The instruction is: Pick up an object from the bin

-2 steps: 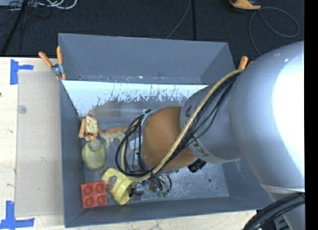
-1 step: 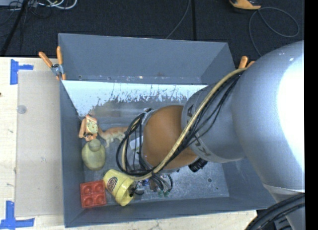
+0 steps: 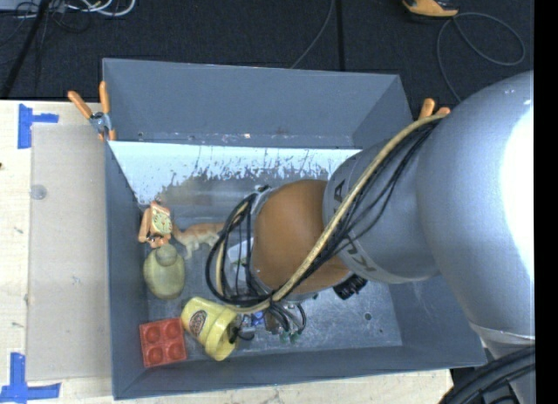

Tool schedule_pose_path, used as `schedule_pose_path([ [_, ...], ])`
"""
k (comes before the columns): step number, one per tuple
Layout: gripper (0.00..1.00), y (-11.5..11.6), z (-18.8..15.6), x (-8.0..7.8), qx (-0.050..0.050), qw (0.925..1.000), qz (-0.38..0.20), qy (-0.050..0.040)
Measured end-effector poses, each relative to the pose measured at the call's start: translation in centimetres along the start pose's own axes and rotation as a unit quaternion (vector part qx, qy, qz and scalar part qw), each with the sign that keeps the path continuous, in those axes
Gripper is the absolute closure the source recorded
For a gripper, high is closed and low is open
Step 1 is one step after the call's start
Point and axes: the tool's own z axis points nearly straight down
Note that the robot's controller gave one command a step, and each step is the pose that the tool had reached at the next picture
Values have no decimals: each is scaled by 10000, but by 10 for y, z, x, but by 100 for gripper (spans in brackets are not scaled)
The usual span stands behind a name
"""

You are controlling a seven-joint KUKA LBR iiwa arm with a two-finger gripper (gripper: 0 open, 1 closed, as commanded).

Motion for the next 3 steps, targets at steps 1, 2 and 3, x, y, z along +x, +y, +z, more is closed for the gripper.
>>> schedule_pose_path([
  [1,100,0,-11,0,-2,10000,3,-6],
  [2,100,0,-22,1,2,10000,7,12],
  [3,100,0,-38,1,3,10000,10,19],
])
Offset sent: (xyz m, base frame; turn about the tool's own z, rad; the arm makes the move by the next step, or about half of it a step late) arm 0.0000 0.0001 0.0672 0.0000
